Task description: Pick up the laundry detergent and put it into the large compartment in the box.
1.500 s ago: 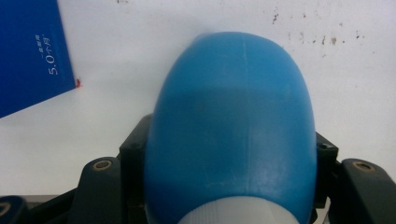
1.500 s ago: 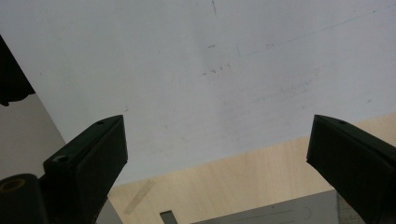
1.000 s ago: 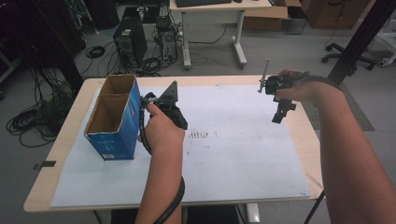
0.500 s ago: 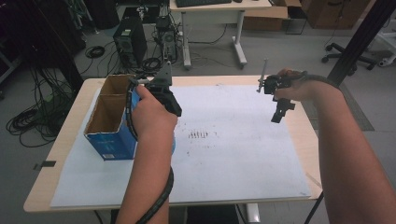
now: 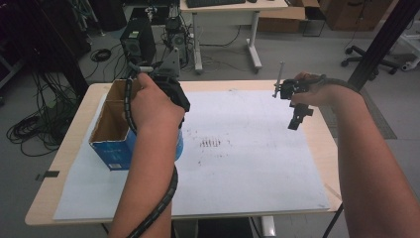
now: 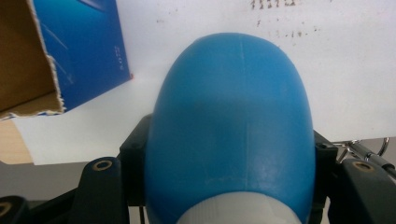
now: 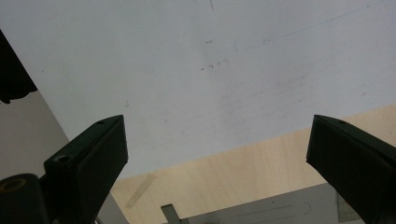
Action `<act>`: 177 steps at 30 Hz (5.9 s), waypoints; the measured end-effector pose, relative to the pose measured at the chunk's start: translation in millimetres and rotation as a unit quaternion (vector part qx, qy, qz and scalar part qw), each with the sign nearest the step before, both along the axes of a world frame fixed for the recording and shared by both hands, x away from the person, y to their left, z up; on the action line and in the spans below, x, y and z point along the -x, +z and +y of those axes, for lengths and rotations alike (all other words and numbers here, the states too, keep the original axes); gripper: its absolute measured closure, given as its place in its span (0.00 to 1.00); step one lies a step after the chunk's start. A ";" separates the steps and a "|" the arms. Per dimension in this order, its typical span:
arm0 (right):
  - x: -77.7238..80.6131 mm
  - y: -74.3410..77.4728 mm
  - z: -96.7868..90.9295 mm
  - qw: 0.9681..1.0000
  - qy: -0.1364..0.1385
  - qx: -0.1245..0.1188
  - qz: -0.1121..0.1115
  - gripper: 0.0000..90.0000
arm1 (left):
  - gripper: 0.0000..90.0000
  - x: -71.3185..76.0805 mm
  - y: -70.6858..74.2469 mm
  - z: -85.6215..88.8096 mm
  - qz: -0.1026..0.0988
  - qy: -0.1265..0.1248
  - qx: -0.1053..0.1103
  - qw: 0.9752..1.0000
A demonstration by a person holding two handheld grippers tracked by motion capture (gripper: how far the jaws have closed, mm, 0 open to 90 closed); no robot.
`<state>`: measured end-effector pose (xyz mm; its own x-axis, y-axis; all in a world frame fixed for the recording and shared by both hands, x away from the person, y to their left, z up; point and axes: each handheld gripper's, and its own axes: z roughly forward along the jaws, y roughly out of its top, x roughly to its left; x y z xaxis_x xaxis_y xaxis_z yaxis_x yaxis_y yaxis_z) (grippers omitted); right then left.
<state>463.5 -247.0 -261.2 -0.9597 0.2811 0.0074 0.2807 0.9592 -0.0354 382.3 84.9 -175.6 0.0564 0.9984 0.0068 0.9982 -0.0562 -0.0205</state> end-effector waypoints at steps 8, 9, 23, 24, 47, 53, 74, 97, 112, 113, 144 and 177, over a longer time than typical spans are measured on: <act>-1.8 -0.8 -0.3 1.000 -0.002 -0.001 0.004 0.06 | 0.42 1.1 27.0 1.7 -0.014 -0.002 -0.005 1.000; -2.0 -0.6 -0.2 1.000 -0.002 -0.001 0.003 0.06 | 0.42 1.3 30.9 1.8 -0.016 -0.003 -0.005 1.000; -3.0 5.1 -5.0 1.000 -0.008 -0.010 -0.001 0.06 | 0.42 1.0 74.6 20.5 -0.035 0.015 0.002 0.999; -3.0 5.3 -6.0 1.000 -0.011 -0.009 -0.001 0.06 | 0.42 0.4 77.4 22.3 -0.035 0.018 0.000 0.999; -9.5 -3.8 4.8 1.000 -0.008 -0.002 0.008 0.06 | 0.42 -16.7 136.0 77.5 -0.061 0.074 -0.011 0.995; -9.3 0.1 6.2 1.000 -0.016 0.001 0.009 0.06 | 0.42 -20.1 146.2 94.2 -0.075 0.089 -0.011 0.993; -6.7 4.1 10.3 1.000 -0.013 0.003 0.007 0.06 | 0.42 -31.7 109.2 138.3 -0.070 0.128 -0.028 0.989; -3.5 10.5 14.8 1.000 -0.008 0.007 0.006 0.06 | 0.42 -40.8 58.5 162.1 -0.060 0.128 -0.027 0.990; -3.7 15.3 21.1 1.000 -0.004 0.007 0.003 0.06 | 0.42 -45.6 19.3 166.1 -0.051 0.121 -0.023 0.991; -3.5 15.0 21.5 1.000 -0.005 0.008 0.003 0.06 | 0.42 -46.0 17.3 166.4 -0.051 0.122 -0.024 0.991; -7.9 9.8 23.6 1.000 -0.002 0.013 0.006 0.06 | 0.42 -58.7 -54.6 170.1 -0.015 0.115 -0.020 0.993; -9.9 4.5 29.2 1.000 0.006 0.013 0.007 0.06 | 0.42 -58.6 -100.8 168.7 0.002 0.102 -0.021 0.995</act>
<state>473.3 -217.7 -256.7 -0.9631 0.2689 0.0129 0.2676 0.9614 -0.0640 440.8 253.6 -276.4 -0.1474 0.9878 0.0497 0.9886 0.1486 -0.0231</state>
